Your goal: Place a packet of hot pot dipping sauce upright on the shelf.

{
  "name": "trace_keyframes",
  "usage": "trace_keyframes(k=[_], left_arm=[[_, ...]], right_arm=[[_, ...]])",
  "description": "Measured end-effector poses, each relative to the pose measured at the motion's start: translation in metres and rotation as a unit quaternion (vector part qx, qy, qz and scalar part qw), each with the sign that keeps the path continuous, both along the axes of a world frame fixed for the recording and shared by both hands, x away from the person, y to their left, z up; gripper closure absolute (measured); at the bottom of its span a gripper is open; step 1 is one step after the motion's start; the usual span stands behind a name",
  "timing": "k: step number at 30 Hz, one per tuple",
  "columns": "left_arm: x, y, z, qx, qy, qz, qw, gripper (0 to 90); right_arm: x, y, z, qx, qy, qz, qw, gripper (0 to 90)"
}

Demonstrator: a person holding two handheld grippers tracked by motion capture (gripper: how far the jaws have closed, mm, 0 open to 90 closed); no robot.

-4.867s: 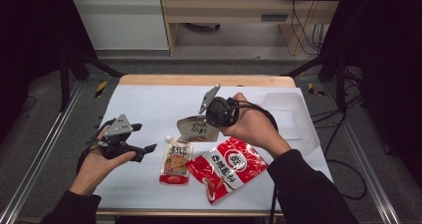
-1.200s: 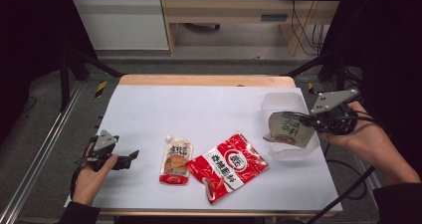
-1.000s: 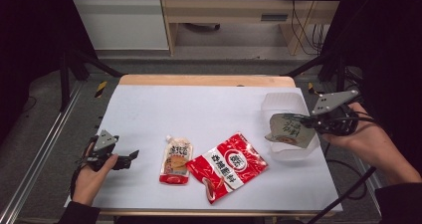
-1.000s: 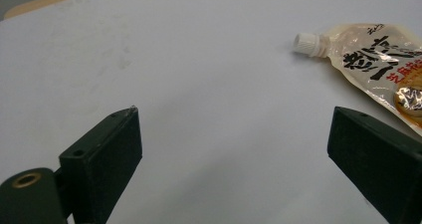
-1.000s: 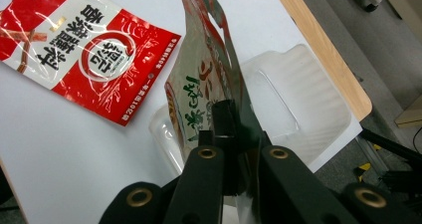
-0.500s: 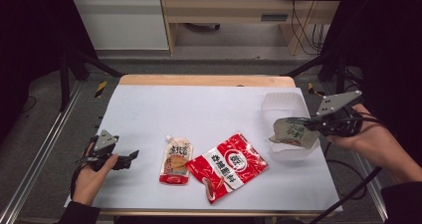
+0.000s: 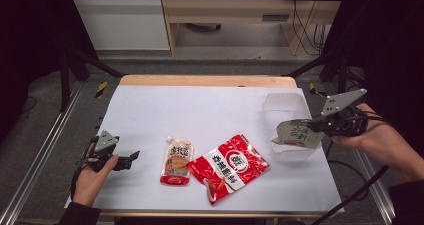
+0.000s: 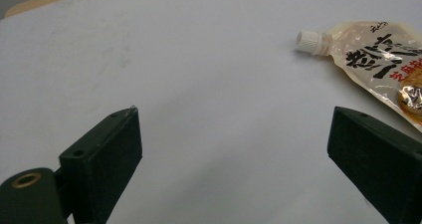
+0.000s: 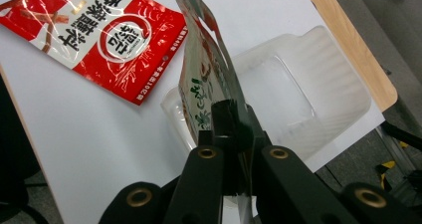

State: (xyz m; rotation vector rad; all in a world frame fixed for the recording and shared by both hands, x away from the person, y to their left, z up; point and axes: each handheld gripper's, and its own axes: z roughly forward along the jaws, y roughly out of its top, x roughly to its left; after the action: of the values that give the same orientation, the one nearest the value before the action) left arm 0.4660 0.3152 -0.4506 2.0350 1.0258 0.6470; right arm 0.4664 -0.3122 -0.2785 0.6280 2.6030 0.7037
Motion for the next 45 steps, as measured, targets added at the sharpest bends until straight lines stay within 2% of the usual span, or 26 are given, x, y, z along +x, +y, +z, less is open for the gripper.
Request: trace_keyframes(k=[4, 11, 25, 32, 34, 38, 41, 45], left_arm=[[0.0, 0.0, 0.0, 0.0, 0.0, 0.001, 1.0, 6.8], [0.0, 0.0, 0.0, 0.001, 0.0, 0.0, 1.0, 6.7], [0.0, 0.0, 0.0, 0.001, 0.001, -0.001, 1.0, 6.8], [0.0, -0.001, -0.001, 0.002, 0.001, -0.001, 1.0, 6.8], [0.0, -0.001, 0.0, 0.002, 0.001, -0.001, 1.0, 6.8], [0.0, -0.001, -0.001, 0.002, 0.002, -0.002, 1.0, 6.8], [0.0, -0.001, -0.001, 0.002, 0.001, -0.001, 1.0, 6.8], [0.0, -0.002, -0.001, 0.004, 0.002, -0.002, 1.0, 6.8]], right_arm=[[0.001, 0.0, -0.003, -0.004, 0.008, 0.004, 1.0, 90.0], [0.006, -0.002, -0.016, -0.001, 0.018, -0.004, 0.9998, 90.0], [0.015, -0.009, -0.05, 0.024, 0.037, -0.03, 0.9986, 89.1], [0.018, -0.011, -0.057, 0.033, 0.039, -0.05, 0.9974, 87.2], [0.019, -0.013, -0.058, 0.031, 0.036, -0.054, 0.9974, 85.0], [0.017, -0.014, -0.059, 0.036, 0.034, -0.074, 0.9961, 73.2], [0.014, -0.014, -0.056, 0.041, 0.024, -0.092, 0.9946, 57.4], [0.007, -0.009, -0.052, 0.04, -0.001, -0.091, 0.995, 39.2]])
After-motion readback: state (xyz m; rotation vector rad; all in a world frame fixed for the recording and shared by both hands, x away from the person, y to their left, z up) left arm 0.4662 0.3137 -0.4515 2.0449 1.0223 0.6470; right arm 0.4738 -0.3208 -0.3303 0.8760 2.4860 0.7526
